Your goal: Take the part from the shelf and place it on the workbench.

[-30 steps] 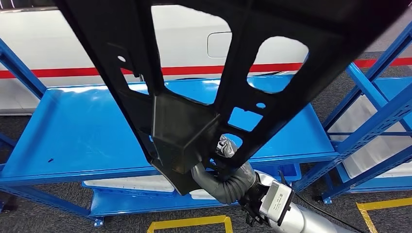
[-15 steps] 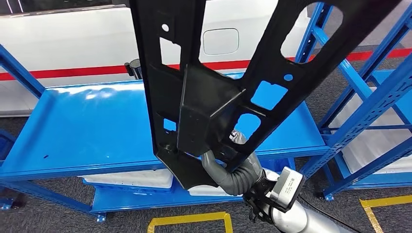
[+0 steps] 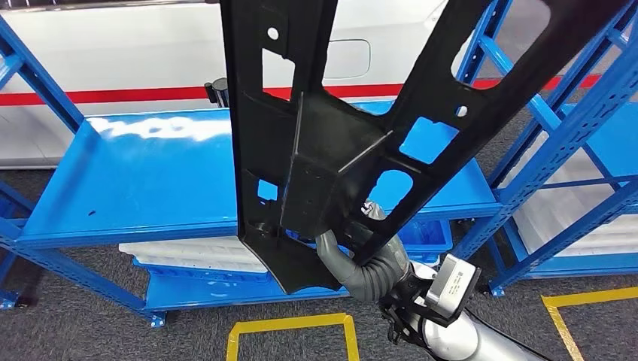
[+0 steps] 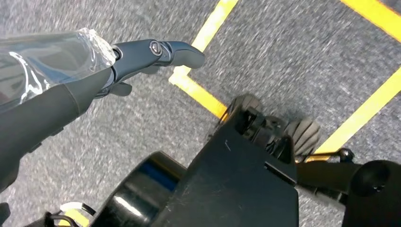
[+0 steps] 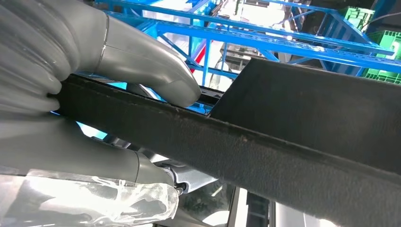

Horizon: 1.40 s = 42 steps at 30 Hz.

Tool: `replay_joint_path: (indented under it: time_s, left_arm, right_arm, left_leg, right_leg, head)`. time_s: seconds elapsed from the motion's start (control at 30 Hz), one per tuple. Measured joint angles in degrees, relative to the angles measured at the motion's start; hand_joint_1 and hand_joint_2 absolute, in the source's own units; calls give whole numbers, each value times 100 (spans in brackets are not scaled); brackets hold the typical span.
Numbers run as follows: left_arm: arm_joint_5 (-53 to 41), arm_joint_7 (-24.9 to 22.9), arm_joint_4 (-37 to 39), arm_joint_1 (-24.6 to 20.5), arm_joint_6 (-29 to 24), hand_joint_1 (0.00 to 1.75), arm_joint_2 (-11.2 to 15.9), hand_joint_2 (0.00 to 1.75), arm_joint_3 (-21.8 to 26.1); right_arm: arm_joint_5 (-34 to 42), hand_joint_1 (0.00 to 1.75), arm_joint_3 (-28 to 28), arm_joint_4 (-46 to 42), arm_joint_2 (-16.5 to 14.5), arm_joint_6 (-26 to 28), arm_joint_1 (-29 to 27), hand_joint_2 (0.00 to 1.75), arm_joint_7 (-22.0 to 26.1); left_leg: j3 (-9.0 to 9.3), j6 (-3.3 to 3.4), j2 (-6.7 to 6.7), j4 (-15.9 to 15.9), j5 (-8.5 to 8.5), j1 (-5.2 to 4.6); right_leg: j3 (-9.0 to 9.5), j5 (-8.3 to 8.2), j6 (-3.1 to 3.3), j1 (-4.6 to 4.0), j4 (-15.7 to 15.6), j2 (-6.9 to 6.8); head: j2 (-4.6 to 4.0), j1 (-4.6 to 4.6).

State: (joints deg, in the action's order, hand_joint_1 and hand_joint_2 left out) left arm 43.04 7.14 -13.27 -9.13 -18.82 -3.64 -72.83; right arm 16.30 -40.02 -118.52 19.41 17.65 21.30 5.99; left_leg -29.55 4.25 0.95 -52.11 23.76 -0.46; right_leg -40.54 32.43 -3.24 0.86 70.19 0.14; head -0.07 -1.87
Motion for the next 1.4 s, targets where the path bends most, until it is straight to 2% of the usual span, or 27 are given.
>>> replay_joint_path:
  time_s: [0.03,0.07,0.13,0.2,0.27,0.33,0.37,0.47,0.5,0.53,0.57,0.63,0.7,0.73,0.77,0.83,0.87,0.9,0.97,1.0,1.03,1.1,1.17,1.23,1.27,1.33,1.4]
  left_arm:
    - [0,1,0,-1,-1,0,-1,175,1]
    - [0,1,0,-4,-1,0,-1,175,2]
    - [1,4,0,-15,-2,0,-2,175,3]
    - [1,9,0,-31,-2,0,-4,175,7]
    - [2,9,0,-38,-2,0,-5,175,9]
    - [3,9,0,-33,-2,0,-5,175,10]
    - [4,10,0,-32,-2,0,-5,175,11]
    - [11,12,0,-51,-2,0,-5,175,19]
    - [11,13,0,-59,-2,0,-5,175,22]
    - [11,13,0,-63,-1,0,-5,175,25]
    - [10,12,0,-61,-1,0,-5,175,26]
    - [4,9,0,-49,4,0,-5,175,27]
    - [-5,9,1,-44,10,0,1,175,27]
    - [-11,9,2,-45,12,0,4,175,27]
    - [-16,9,3,-48,12,0,8,175,27]
    - [-24,7,3,-35,14,0,4,175,27]
    - [-26,5,4,-28,15,0,2,175,27]
    - [-27,4,5,-23,17,0,1,175,27]
    - [-31,3,7,-17,21,0,-2,175,27]
    - [-33,3,7,-14,23,0,-3,175,27]
    - [-35,2,7,-11,24,0,-4,175,27]
    - [-35,1,7,-13,25,0,-4,175,27]
    - [-36,2,7,-28,27,0,-5,175,28]
    - [-38,2,7,-47,28,0,-5,175,30]
    - [-39,1,7,-50,28,0,-5,175,30]
    - [-40,2,7,-50,28,0,-3,175,31]
    - [-37,5,8,-49,28,0,-2,175,33]
  right_arm:
    - [-2,175,1,1,0,4,-2,175,2]
    - [-3,175,1,1,1,9,-5,175,4]
    - [-8,175,4,2,1,24,-1,175,7]
    - [-13,175,9,2,-1,33,16,175,10]
    - [-20,175,10,2,-4,40,25,175,16]
    - [-34,175,11,2,-4,50,20,175,20]
    - [-45,175,11,3,-5,54,21,175,20]
    - [-66,175,11,4,-8,55,26,175,20]
    - [-67,175,11,4,-8,55,23,175,20]
    - [-67,175,11,4,-8,55,20,175,20]
    - [-67,175,11,4,-8,56,19,175,20]
    - [-67,175,11,4,-8,57,19,175,21]
    - [-63,175,12,4,-8,64,21,175,22]
    - [-58,175,13,4,-8,69,25,175,23]
    - [-47,175,14,3,-8,73,29,175,24]
    - [-19,175,19,3,-5,78,30,175,26]
    - [-6,175,23,3,-3,79,26,175,26]
    - [3,175,31,4,-2,79,22,175,26]
    - [21,175,43,4,-1,79,16,175,26]
    - [31,175,45,5,-1,79,13,175,26]
    - [37,175,46,5,-1,79,10,175,26]
    - [40,175,46,7,-2,79,10,175,25]
    - [43,175,47,7,-2,79,16,175,26]
    - [45,175,54,6,-2,79,28,175,27]
    - [46,175,57,6,-2,79,32,175,29]
    - [49,175,61,7,-1,79,28,175,33]
    - [51,175,61,8,-2,79,27,175,39]
  left_leg:
    - [-74,-4,10,-10,-52,0]
    - [-145,-13,15,-23,-98,2]
    - [-277,-48,13,-74,-174,7]
    - [-374,-99,4,-155,-227,-9]
    - [-423,-157,2,-202,-290,-21]
    - [-475,-224,-7,-259,-267,-5]
    - [-531,-262,-18,-388,-119,10]
    - [-819,-362,-42,-1387,688,47]
    - [-881,-373,-42,-1753,846,50]
    - [-880,-370,-43,-1987,876,51]
    - [-778,-350,-44,-1998,769,48]
    - [-326,-265,-58,-1435,428,28]
    - [256,-138,-90,-493,349,-14]
    - [444,-94,-106,-150,376,-38]
    - [525,-66,-112,33,411,-59]
    - [460,-33,-82,116,303,-67]
    - [397,-4,-55,141,225,-57]
    - [323,23,-17,163,145,-43]
    - [174,54,55,160,25,-34]
    - [101,58,100,145,-26,-34]
    - [24,55,141,125,-75,-34]
    - [-152,36,219,60,-166,-30]
    - [-320,-5,257,-50,-232,-35]
    - [-430,-51,275,-169,-282,-54]
    - [-463,-72,283,-206,-315,-62]
    - [-520,-133,280,-249,-368,-45]
    - [-645,-219,159,-500,-63,-7]
  right_leg:
    - [23,-10,-11,1,214,-1]
    - [141,-143,-17,3,215,-2]
    - [698,-433,-25,10,-418,-10]
    - [1312,-416,-6,-3,-1309,-14]
    - [1517,-311,46,-26,-1678,-8]
    - [1445,-358,137,-18,-1675,-12]
    - [1395,-404,187,-13,-1671,-17]
    - [1200,-572,275,-20,-1666,-26]
    - [1124,-628,281,-30,-1663,-26]
    - [1048,-685,284,-43,-1659,-24]
    - [974,-741,284,-58,-1657,-20]
    - [853,-842,283,-93,-1656,-3]
    - [769,-936,257,-118,-1655,8]
    - [738,-986,232,-114,-1659,7]
    - [708,-1038,200,-100,-1664,5]
    - [637,-1111,132,-75,-1678,21]
    - [567,-1023,103,-73,-1615,31]
    - [477,-814,76,-69,-1438,36]
    - [258,-202,28,-45,-739,29]
    - [172,6,2,-30,-320,26]
    - [140,52,-22,-22,0,23]
    - [326,-237,-62,-2,92,4]
    - [922,-489,-87,16,-625,-82]
    - [1500,-365,-55,7,-1468,-161]
    - [1633,-286,-20,-4,-1689,-173]
    - [1578,-304,84,-6,-1732,-168]
    - [1444,-422,182,5,-1717,-162]
  head:
    - [0,0]
    - [0,-1]
    - [0,-2]
    - [0,-4]
    - [0,-5]
    - [0,-4]
    - [0,-2]
    - [0,4]
    - [0,4]
    - [0,4]
    - [0,4]
    - [0,4]
    - [0,1]
    - [0,-1]
    - [0,-1]
    - [0,2]
    - [0,0]
    - [0,-7]
    - [0,-22]
    - [0,-25]
    - [0,-25]
    - [0,-25]
    - [0,-29]
    - [0,-33]
    - [0,-35]
    - [0,-36]
    - [0,-34]
